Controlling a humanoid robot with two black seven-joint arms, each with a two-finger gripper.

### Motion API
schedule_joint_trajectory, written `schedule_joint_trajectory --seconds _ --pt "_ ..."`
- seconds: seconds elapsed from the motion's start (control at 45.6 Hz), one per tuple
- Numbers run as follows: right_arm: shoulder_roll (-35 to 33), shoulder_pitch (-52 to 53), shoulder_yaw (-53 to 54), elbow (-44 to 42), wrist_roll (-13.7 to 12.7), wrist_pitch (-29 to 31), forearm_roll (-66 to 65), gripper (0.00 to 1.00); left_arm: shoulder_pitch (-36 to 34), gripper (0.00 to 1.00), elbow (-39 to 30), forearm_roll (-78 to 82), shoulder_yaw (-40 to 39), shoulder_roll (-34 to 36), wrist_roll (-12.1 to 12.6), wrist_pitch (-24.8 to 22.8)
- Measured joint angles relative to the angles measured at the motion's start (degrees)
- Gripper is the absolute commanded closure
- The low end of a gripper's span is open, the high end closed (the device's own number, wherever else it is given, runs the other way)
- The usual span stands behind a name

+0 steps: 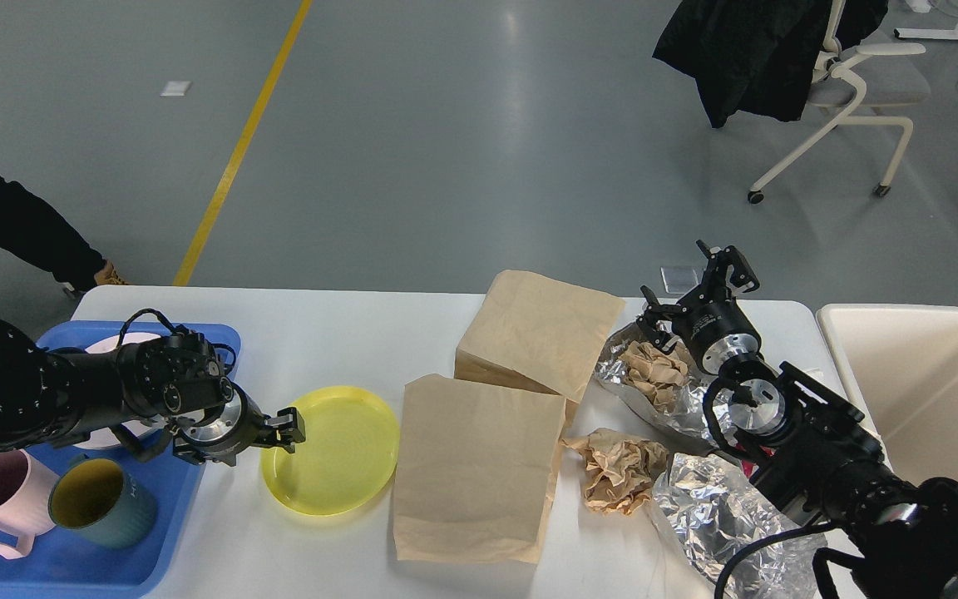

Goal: Tidy desktop
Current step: 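Move the left gripper to the yellow plate edge, then grasp the yellow plate edge with the left gripper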

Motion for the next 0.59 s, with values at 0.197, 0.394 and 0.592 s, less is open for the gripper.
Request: schedule_joint_trajectory --seconds 0.197,0.394,0.592 --pt "0.00 0.00 0.00 0.00 0.00 0.00 0.00 0.00 0.37 0.24 0.93 0.21 -0.48 -0.20 0.12 0.03" --pt "0.00 0.00 0.00 0.00 0.00 0.00 0.00 0.00 0.85 0.46 1.08 1.02 -0.99 -0.22 0.61 0.00" --pt "0.00 0.00 0.00 0.00 -0.01 0.00 0.00 0.00 1.21 0.71 1.09 1.14 -1.46 -0.26 3.40 -0.52"
